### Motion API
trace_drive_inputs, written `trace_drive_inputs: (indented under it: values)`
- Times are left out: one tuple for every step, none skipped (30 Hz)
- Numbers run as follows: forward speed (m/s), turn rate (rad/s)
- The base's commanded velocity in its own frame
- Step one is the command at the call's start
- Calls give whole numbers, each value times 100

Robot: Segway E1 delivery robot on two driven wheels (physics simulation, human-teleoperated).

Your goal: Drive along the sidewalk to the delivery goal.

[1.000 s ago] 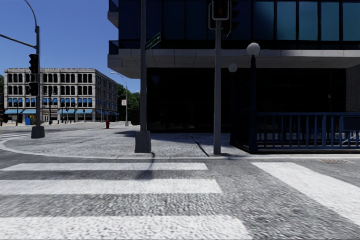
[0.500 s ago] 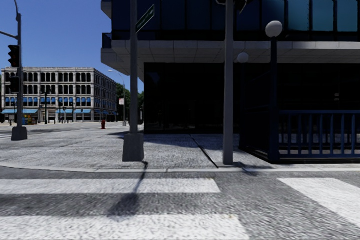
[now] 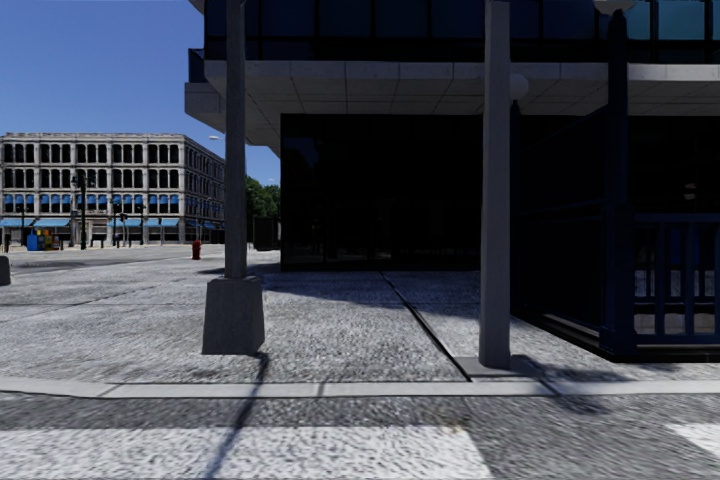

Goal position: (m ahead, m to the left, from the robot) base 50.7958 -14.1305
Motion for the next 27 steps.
trace_drive_inputs:
  values:
    - [190, 0]
    - [190, 0]
    - [190, 0]
    - [190, 0]
    - [190, 0]
    - [190, 0]
    - [190, 0]
    - [190, 0]
    - [190, 0]
    - [188, 0]
    - [188, 0]
    - [183, 0]
    - [180, 0]
    - [180, 0]
    - [179, 0]
    - [179, 0]
    - [179, 0]
    - [179, 0]
    - [179, 0]
    - [179, 0]
    - [179, 0]
    - [179, 0]
    - [179, 0]
    - [179, 0]
    - [179, 0]
    - [179, 0]
    - [179, 0]
